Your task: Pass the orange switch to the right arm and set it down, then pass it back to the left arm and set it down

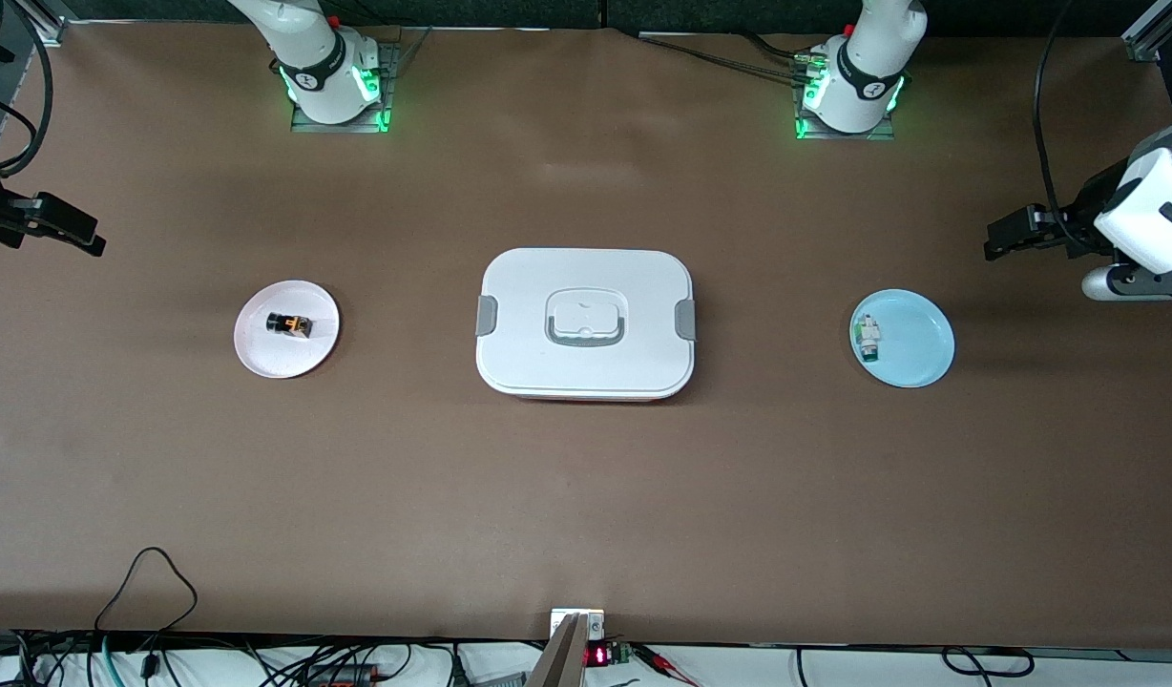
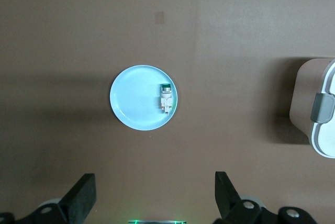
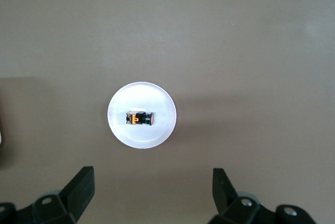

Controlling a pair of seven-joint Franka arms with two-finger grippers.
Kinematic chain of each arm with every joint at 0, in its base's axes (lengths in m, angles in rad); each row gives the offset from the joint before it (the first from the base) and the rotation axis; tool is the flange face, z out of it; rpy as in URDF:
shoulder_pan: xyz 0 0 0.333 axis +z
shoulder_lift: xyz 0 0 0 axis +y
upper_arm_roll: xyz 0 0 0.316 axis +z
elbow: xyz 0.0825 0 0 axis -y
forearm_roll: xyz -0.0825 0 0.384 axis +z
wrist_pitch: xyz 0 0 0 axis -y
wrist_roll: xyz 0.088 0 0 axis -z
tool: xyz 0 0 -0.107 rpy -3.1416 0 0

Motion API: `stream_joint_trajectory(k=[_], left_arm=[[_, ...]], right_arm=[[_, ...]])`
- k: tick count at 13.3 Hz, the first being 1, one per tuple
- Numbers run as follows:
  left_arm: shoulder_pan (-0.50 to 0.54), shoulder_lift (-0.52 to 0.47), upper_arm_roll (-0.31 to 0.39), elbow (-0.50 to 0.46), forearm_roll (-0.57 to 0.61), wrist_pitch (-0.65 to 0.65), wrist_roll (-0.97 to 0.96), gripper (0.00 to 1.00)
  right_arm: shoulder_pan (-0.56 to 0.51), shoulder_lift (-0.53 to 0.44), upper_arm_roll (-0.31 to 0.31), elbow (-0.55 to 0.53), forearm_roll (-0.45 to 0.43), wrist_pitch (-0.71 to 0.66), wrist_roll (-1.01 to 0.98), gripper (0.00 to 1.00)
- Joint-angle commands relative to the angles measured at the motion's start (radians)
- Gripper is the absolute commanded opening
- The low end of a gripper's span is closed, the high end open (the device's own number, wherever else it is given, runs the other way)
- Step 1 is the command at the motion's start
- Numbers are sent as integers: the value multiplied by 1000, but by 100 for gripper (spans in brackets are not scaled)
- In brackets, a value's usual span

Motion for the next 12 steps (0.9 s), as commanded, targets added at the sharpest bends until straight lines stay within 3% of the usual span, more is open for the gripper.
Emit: stream_joint_trajectory(k=[1,12], left_arm=[[6,-9,-6,15,-4,-26,12,100],[6,-9,-19,15,-7,-28,10,100]], right_arm=[[1,4,-1,20,12,-20,-13,100],[22,53,-2,16,3,-20,-10,100]])
